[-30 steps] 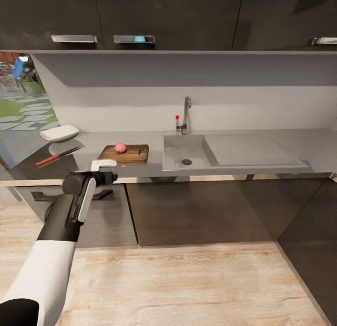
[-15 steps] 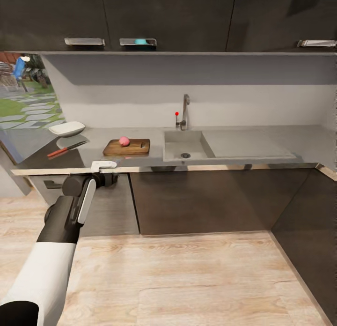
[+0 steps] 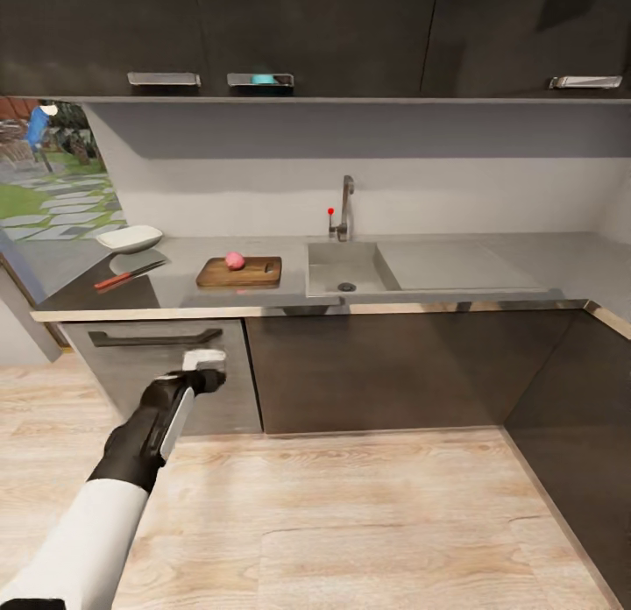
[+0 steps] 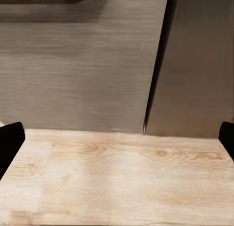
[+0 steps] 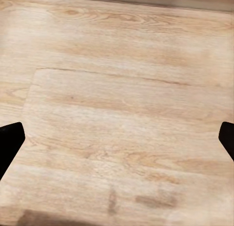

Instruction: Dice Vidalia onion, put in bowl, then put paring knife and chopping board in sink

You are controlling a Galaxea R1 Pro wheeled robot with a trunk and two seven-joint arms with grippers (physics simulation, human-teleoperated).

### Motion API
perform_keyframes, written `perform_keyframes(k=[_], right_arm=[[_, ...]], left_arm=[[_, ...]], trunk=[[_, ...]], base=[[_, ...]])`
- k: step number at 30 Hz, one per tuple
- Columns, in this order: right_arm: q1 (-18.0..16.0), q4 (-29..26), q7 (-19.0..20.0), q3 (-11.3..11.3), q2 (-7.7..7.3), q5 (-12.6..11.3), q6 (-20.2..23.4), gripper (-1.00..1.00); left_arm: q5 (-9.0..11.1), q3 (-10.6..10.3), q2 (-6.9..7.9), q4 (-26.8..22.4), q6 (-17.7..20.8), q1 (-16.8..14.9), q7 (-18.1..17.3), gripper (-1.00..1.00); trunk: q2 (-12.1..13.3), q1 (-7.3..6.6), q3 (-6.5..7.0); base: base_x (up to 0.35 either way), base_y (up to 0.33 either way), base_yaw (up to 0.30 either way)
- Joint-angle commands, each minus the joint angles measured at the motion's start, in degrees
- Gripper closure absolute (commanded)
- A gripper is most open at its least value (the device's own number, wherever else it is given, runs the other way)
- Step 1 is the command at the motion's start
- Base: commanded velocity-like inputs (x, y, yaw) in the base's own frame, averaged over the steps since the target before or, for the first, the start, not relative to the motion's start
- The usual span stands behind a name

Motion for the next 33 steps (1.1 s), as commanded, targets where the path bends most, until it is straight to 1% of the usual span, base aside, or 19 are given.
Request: perform_keyframes(k=[1,5,6,7,9,12,14,15,17,18,19,20,22,25,28,29,30,31,33], right_arm=[[-0.04,0.04,-0.60,0.14,-0.05,0.57,-0.05,-1.00],[-0.04,0.04,-0.60,0.13,-0.11,0.57,-0.05,-1.00],[-0.04,0.04,-0.60,0.11,-0.14,0.57,-0.05,-1.00],[-0.04,0.04,-0.60,0.09,-0.15,0.57,-0.05,-1.00],[-0.04,0.04,-0.60,0.06,-0.17,0.57,-0.05,-1.00],[-0.04,0.04,-0.60,0.05,-0.18,0.57,-0.10,-1.00],[-0.04,0.04,-0.56,0.07,-0.18,0.57,-0.12,-1.00],[-0.04,0.04,-0.55,0.08,-0.18,0.57,-0.14,-1.00],[-0.04,0.04,-0.53,0.11,-0.16,0.57,-0.19,-1.00],[-0.04,0.04,-0.52,0.11,-0.17,0.57,-0.20,-1.00],[-0.04,0.04,-0.52,0.10,-0.16,0.57,-0.21,-1.00],[-0.04,0.03,-0.51,0.05,-0.17,0.59,-0.21,-1.00],[-0.04,-0.02,-0.59,-0.08,-0.18,0.59,-0.22,-1.00],[-0.04,-0.26,-0.77,-0.22,-0.24,0.58,-0.17,-1.00],[-0.04,-0.84,-0.90,-0.35,-1.43,0.49,0.14,-1.00],[-0.04,-0.93,-0.91,-0.36,-1.72,0.47,0.36,-1.00],[-0.04,-1.25,-0.93,-0.39,-2.23,0.45,1.18,-1.00],[-0.06,-1.52,-0.93,-0.41,-2.42,0.44,1.77,-1.00],[-0.11,-3.59,-0.94,-0.42,-2.88,0.30,5.68,-1.00]], left_arm=[[0.39,-0.09,0.02,5.33,-4.95,0.85,0.33,-1.00],[0.39,-0.09,0.02,16.57,-16.40,2.37,0.29,-1.00],[0.39,-0.09,0.02,20.97,-20.76,2.68,0.26,-1.00],[0.39,-0.09,0.02,23.31,-22.97,2.80,0.25,-1.00],[0.34,-0.09,0.02,33.08,-30.73,3.11,0.21,-1.00],[0.30,-0.10,0.02,41.47,-35.36,3.25,0.15,-1.00],[0.25,-0.10,0.02,48.71,-41.52,3.41,0.12,-1.00],[0.24,-0.10,0.01,50.65,-43.95,3.45,0.12,-1.00],[0.27,-0.13,-0.11,58.67,-56.22,3.71,0.15,-1.00],[0.28,-0.15,-0.14,60.75,-62.07,3.99,0.23,-1.00],[0.29,-0.15,-0.16,61.48,-64.41,4.33,0.25,-1.00],[0.25,-0.17,-0.17,63.00,-69.03,6.18,0.28,-1.00],[0.19,-0.18,-0.07,63.91,-72.36,9.15,0.23,-1.00],[0.15,-0.18,0.18,64.31,-75.71,12.01,0.20,-1.00],[0.13,-0.18,0.45,64.52,-84.63,16.73,0.22,-1.00],[0.13,-0.18,0.46,64.53,-86.35,17.53,0.23,-1.00],[0.13,-0.18,0.46,64.55,-89.75,19.01,0.28,-1.00],[0.13,-0.18,0.46,64.56,-91.37,19.68,0.31,-1.00],[0.18,-0.18,0.43,64.54,-96.89,22.03,0.42,-1.00]], trunk=[[-0.03,-0.01,-0.04],[-0.03,-0.01,-0.04],[-0.03,-0.01,-0.04],[-0.03,-0.01,-0.04],[-0.03,-0.01,-0.04],[-0.03,-0.01,-0.04],[-0.03,-0.01,-0.04],[-0.03,-0.01,-0.04],[-0.03,-0.01,-0.04],[-0.03,-0.01,-0.04],[-0.03,-0.01,-0.04],[-0.03,-0.01,-0.04],[-0.03,-0.01,-0.04],[-0.03,-0.01,-0.04],[-0.03,-0.01,-0.04],[-0.03,-0.01,-0.04],[-0.03,-0.01,-0.04],[-0.03,-0.01,-0.04],[-0.03,-0.01,-0.04]], base=[[0.000,0.000,0.000],[0.000,0.000,0.000],[0.000,0.000,0.000],[0.000,0.000,0.000],[0.000,0.000,0.000],[0.000,0.000,0.000],[0.000,0.000,0.000],[0.000,0.000,0.000],[0.000,0.000,0.000],[0.000,0.000,0.000],[0.000,0.000,0.000],[0.000,0.000,0.000],[0.000,0.000,0.000],[0.000,0.000,0.000],[0.000,0.000,0.000],[0.000,0.000,0.000],[0.000,0.000,0.000],[0.000,0.000,0.000],[0.000,0.000,0.000]])
